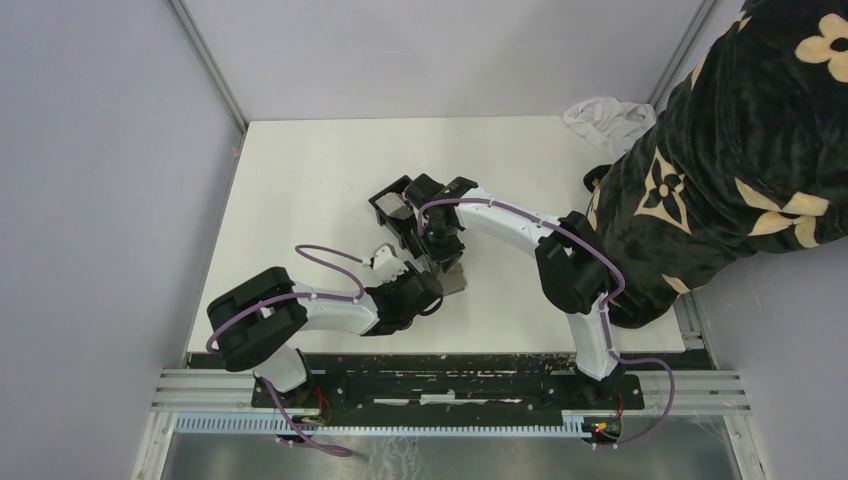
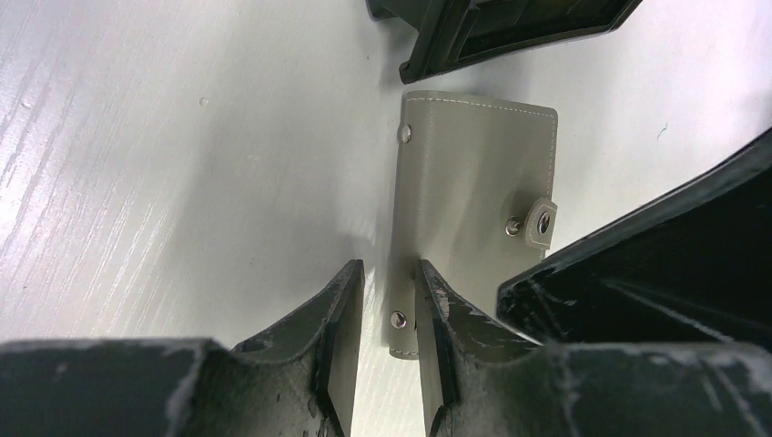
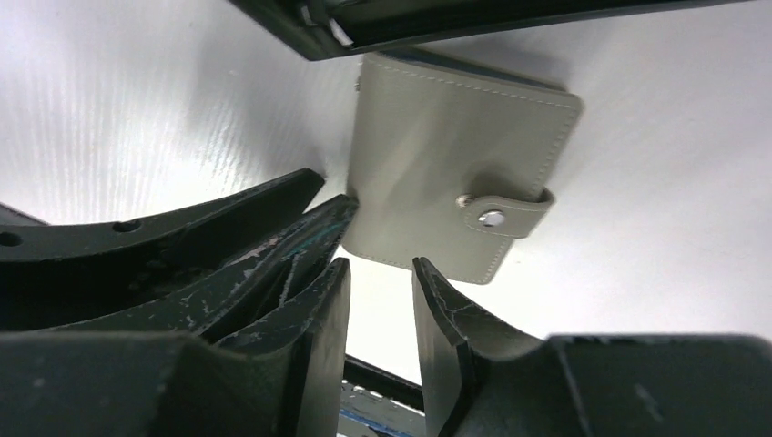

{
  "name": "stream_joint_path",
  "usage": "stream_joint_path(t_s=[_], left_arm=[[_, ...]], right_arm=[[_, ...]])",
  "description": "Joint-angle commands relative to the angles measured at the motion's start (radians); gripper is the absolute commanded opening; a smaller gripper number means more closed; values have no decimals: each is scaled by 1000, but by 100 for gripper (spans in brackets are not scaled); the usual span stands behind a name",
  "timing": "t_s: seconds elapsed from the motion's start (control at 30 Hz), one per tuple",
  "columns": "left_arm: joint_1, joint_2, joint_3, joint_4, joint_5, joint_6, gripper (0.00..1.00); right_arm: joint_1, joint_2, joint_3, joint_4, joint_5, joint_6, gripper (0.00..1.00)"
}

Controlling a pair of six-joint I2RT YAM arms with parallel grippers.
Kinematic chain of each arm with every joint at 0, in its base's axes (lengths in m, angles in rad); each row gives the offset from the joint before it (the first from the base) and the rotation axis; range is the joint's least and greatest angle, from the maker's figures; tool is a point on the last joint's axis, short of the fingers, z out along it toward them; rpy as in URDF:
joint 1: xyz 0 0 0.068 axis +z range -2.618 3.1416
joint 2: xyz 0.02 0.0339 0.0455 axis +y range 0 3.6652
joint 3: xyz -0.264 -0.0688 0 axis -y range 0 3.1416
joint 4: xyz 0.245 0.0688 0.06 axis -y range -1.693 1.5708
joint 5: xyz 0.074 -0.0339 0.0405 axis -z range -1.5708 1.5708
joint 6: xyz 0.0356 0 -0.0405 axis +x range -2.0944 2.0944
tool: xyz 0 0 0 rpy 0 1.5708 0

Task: Put the credit cards into the card holder
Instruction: Close the card holder at the center of the board.

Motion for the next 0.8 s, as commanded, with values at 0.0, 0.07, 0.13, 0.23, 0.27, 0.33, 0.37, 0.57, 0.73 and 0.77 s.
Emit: stream_joint_path(t_s=[0.0, 0.07, 0.13, 0.23, 0.27, 0.33, 0.37, 0.57, 0.73, 0.77], left_arm=[[1, 19, -7, -100, -3, 62, 36], [0, 30, 1, -99, -1, 66, 36], [2, 38, 7, -99, 0, 70, 36], [2, 44, 9, -94, -1, 71, 36], [2, 44, 9, -92, -1, 72, 36], [2, 46, 10, -89, 0, 75, 36], [1, 47, 11, -89, 2, 77, 36], [2, 52, 14, -86, 6, 80, 36], [2, 61, 18, -83, 10, 86, 36], [1, 62, 18, -83, 11, 85, 36]], right_arm=[[2, -49, 58, -33, 156, -17, 39], [2, -36, 75, -50, 208, -24, 39], [2, -20, 88, -59, 247, -27, 40], [2, 7, 103, -67, 275, -28, 40], [2, 14, 107, -68, 279, -28, 40], [2, 26, 114, -66, 285, -27, 40], [2, 32, 116, -66, 288, -26, 40], [2, 74, 141, -80, 297, -19, 41], [2, 89, 135, -83, 312, -17, 41], [2, 91, 134, -84, 312, -16, 41]])
